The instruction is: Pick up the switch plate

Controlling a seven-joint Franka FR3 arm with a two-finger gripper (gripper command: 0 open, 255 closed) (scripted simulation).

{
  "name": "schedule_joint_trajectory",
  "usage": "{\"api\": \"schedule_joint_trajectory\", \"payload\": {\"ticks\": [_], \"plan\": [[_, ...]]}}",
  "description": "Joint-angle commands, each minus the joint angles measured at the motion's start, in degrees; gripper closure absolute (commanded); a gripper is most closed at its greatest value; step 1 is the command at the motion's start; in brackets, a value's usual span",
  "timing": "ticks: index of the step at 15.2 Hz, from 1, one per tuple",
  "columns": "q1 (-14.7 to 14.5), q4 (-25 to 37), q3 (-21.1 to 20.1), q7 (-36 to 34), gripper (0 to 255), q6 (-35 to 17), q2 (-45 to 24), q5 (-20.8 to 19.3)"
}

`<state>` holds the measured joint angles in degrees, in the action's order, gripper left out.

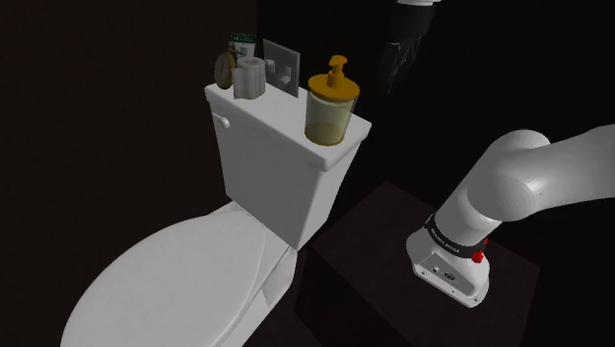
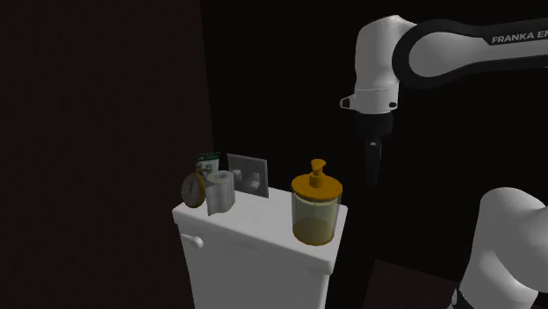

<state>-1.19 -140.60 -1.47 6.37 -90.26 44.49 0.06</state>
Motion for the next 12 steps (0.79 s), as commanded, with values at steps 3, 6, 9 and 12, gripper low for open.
{"api": "schedule_joint_trajectory", "payload": {"ticks": [3, 6, 9, 12], "plan": [[0.14, 2.42, -0.04, -0.04, 0, -2.58, -4.49, -0.15], [0.34, 6.56, -0.09, -0.14, 0, -5.87, -11.12, -0.39], [0.54, 11.27, -0.17, -0.26, 0, -8.45, -17.64, -0.65], [0.70, 16.55, -0.23, -0.41, 0, -10.36, -24.05, -0.94]]}}
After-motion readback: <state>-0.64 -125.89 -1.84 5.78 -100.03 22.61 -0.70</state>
